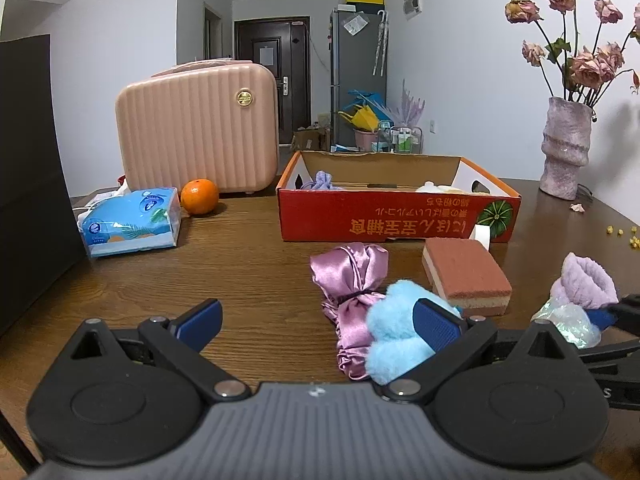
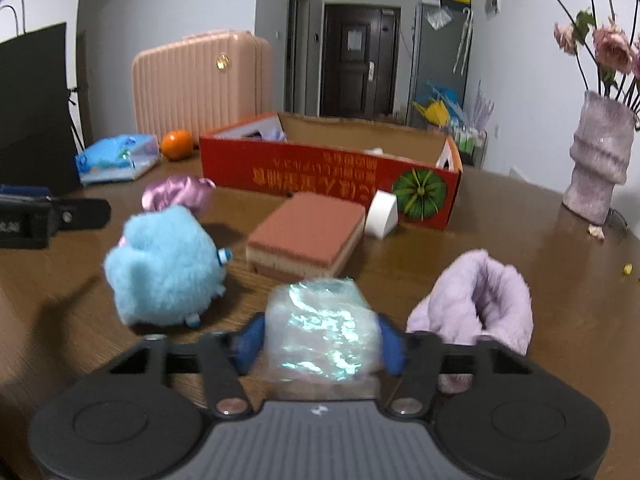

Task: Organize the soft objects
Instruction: 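Grasp the iridescent bag with the right tool while the left tool approaches the blue plush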

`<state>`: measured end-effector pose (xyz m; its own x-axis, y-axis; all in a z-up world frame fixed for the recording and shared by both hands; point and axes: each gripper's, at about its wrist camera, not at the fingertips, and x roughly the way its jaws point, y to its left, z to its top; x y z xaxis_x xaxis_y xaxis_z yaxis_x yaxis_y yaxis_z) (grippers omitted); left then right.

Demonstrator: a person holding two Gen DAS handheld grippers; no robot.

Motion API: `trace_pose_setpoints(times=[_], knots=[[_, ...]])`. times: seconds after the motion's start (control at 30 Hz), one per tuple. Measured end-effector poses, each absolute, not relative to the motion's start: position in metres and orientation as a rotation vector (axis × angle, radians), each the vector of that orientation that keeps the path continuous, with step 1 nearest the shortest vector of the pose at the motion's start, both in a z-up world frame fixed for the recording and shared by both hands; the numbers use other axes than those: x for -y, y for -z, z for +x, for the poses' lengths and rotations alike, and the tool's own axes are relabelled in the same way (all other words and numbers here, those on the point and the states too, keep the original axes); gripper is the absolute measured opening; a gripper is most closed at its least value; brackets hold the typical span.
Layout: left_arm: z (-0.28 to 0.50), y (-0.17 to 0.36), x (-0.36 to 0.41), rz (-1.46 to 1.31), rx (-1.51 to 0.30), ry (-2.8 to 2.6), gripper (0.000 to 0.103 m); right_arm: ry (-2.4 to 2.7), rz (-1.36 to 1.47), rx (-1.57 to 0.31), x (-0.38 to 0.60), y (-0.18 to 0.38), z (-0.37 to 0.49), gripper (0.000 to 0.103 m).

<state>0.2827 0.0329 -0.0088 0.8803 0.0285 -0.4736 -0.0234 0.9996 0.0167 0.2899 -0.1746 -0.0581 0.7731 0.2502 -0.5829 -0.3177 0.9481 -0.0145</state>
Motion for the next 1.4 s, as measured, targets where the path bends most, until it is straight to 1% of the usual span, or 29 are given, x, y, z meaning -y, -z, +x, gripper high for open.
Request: trace_pose_setpoints(times=[0.03,0.07,0.2,0.53,0.73,1.03,1.4], knots=[[0.283,0.009,-0.033,0.012,-0.494,-0.028,0.103,-0.304,-0.113,-0.613,0.175,0.058,0.290,0.045],[0.284,0.009,-0.033,0.012,-0.495,-0.028,0.103,-0.301,-0.115,-0.607,0.176,0.058,0.289,0.040],[0.284,0.010,-0.033,0.010,-0.501,-0.030,0.103,-0.301,-0.106,-0.580,0.178,0.055,0.285,0.038],[0.285,0.011,-0.032,0.010,-0.505,-0.029,0.103,-0.234,-0.022,-0.492,0.198,0.039,0.283,0.038],[0.286,0.013,-0.029,0.017,-0.501,-0.021,0.103,-0.211,0.003,-0.481,0.207,0.035,0.286,0.038],[0.285,0.018,-0.002,0.050,-0.500,0.025,0.103,-0.164,0.021,-0.479,0.214,0.034,0.287,0.038],[0.296,0.033,0.038,0.162,-0.514,0.032,0.103,-0.169,0.057,-0.475,0.219,0.032,0.286,0.038]])
